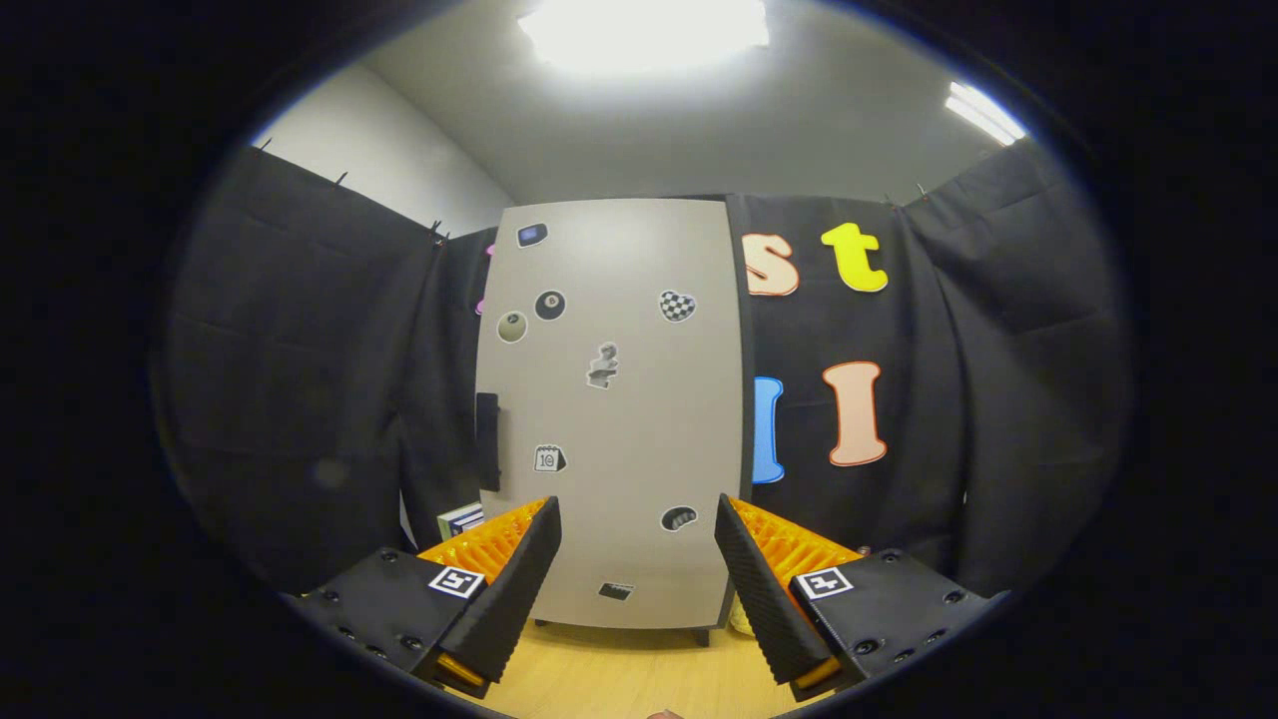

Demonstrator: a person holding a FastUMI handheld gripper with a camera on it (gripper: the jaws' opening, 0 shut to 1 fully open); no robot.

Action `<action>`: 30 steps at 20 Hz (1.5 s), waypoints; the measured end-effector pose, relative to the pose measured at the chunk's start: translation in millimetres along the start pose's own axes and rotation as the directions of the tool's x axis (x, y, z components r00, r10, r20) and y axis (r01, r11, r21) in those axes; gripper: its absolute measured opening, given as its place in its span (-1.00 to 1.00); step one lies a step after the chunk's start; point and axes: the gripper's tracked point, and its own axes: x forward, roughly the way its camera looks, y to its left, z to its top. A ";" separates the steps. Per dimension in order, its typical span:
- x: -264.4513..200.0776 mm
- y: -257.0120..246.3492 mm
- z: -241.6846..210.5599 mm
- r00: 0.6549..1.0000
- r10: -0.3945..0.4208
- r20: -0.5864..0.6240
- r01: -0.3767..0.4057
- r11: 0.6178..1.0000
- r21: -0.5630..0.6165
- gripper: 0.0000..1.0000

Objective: Open the shoe cabinet door, grab the shoes and put them into the shoe cabinet, then close the shoe cabinet door.

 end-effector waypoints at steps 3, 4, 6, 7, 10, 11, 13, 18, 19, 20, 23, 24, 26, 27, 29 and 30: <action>-12.6 -38.5 3.5 0.998 -0.067 0.008 0.067 0.998 -0.006 0.95; -17.1 -50.1 4.4 0.996 -0.086 0.010 0.086 0.996 -0.009 0.95; -25.1 -70.5 6.6 0.993 -0.117 0.005 0.117 0.993 -0.013 0.95; -28.4 -79.2 9.3 0.991 -0.132 0.007 0.132 0.991 -0.011 0.95; -40.3 -100.6 8.8 0.985 -0.172 0.014 0.172 0.985 -0.013 0.95; -44.5 -106.6 7.5 0.983 -0.185 0.019 0.185 0.983 -0.020 0.95; -52.9 -116.8 5.3 0.979 -0.201 0.022 0.201 0.979 -0.026 0.95; -51.5 -120.7 8.5 0.974 -0.220 0.054 0.221 0.975 0.000 0.95; -52.9 -121.8 7.6 0.973 -0.223 0.056 0.223 0.975 0.013 0.94; -54.2 -122.5 6.6 0.973 -0.224 0.054 0.223 0.974 0.027 0.94; -55.6 -128.9 1.0 0.973 -0.228 0.042 0.226 0.973 0.049 0.95; -54.1 -129.4 -0.8 0.973 -0.230 0.037 0.228 0.972 0.048 0.95; -53.2 -127.2 -0.6 0.973 -0.227 0.036 0.226 0.973 0.045 0.96; -52.3 -126.0 0.6 0.973 -0.228 0.041 0.227 0.973 0.045 0.96; -48.1 -121.2 0.2 0.974 -0.221 0.040 0.219 0.975 0.042 0.96; -46.0 -118.3 -0.5 0.975 -0.218 0.032 0.217 0.975 0.040 0.96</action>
